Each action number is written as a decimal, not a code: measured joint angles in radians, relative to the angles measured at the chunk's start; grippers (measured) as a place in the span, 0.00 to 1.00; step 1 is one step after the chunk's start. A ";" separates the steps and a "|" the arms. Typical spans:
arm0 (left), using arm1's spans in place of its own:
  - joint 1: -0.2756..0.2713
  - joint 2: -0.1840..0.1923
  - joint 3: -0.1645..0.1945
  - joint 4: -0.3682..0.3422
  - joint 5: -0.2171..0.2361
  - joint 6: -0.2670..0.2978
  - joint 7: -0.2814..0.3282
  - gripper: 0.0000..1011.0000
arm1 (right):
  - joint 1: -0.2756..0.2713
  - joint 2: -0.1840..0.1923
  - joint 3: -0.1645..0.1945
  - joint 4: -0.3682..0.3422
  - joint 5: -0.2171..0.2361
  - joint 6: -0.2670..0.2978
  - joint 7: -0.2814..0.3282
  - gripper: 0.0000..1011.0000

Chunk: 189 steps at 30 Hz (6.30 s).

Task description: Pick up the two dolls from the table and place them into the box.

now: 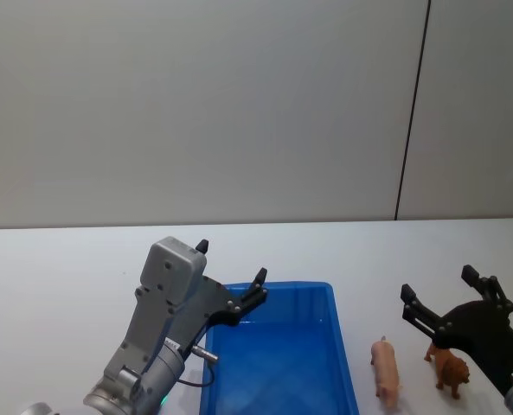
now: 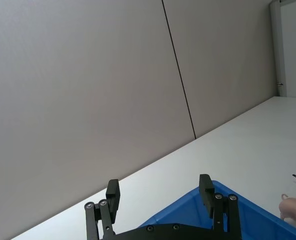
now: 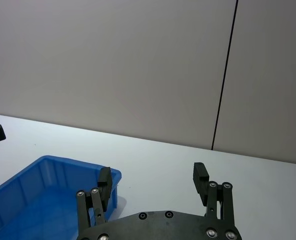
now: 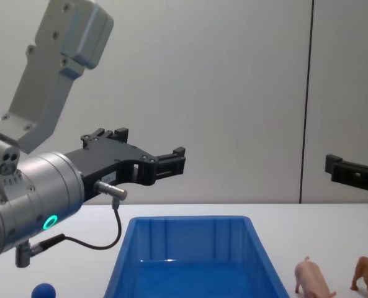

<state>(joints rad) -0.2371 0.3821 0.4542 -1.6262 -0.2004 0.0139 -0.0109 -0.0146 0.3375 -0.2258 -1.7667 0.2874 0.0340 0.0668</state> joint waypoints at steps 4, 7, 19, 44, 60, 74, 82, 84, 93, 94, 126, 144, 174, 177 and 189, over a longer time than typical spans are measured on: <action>0.000 0.000 0.000 0.000 0.000 0.000 0.000 0.99 | 0.000 0.000 0.000 0.000 0.000 0.000 0.000 0.99; 0.000 0.000 0.000 0.000 0.000 0.000 0.000 0.99 | 0.000 0.000 0.000 0.000 0.000 0.000 0.000 0.99; 0.000 0.000 0.000 0.000 0.000 0.000 0.000 0.99 | 0.000 0.000 0.000 0.000 0.000 0.000 0.000 0.99; 0.000 0.000 0.000 0.000 0.000 0.000 0.000 0.99 | -0.036 0.092 0.063 0.016 0.089 0.029 0.096 0.99; 0.000 0.000 0.000 0.000 0.000 0.000 0.000 0.99 | -0.040 0.137 0.082 0.089 0.096 0.113 0.185 0.99; 0.000 0.000 0.000 0.000 0.000 0.000 0.000 0.99 | 0.000 0.115 0.063 0.168 0.085 0.160 0.222 0.99; 0.000 0.000 0.000 0.000 0.000 0.000 0.000 0.99 | 0.023 0.100 0.054 0.205 0.083 0.180 0.229 0.93; 0.000 0.000 0.000 0.000 0.000 0.000 0.000 0.99 | 0.030 0.096 0.052 0.215 0.082 0.184 0.230 0.89; 0.000 0.000 0.000 0.000 0.000 0.000 0.000 0.99 | 0.046 0.084 0.046 0.241 0.081 0.196 0.234 0.62; 0.000 0.000 0.000 0.000 0.000 0.000 0.000 0.99 | 0.047 0.084 0.045 0.243 0.081 0.197 0.235 0.58; 0.000 0.000 0.000 0.000 0.000 0.000 0.000 0.99 | 0.111 0.059 0.025 0.150 0.003 0.077 0.297 0.44; 0.000 0.000 0.000 0.000 0.000 0.000 0.000 0.99 | 0.215 -0.032 -0.041 0.153 0.022 0.183 0.467 0.47; 0.000 0.000 0.000 0.000 0.000 0.000 0.000 0.99 | 0.181 0.008 -0.017 0.153 0.103 0.185 0.393 0.99; 0.000 0.000 0.000 0.000 0.000 0.000 0.000 0.99 | 0.159 0.027 -0.008 0.145 0.113 0.185 0.372 0.99; 0.000 0.000 0.000 0.000 0.000 0.000 0.000 0.99 | 0.112 0.058 -0.002 0.142 0.115 0.215 0.341 0.99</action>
<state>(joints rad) -0.2371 0.3821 0.4543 -1.6262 -0.2003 0.0139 -0.0109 0.0976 0.3958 -0.2275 -1.6243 0.4028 0.2494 0.4077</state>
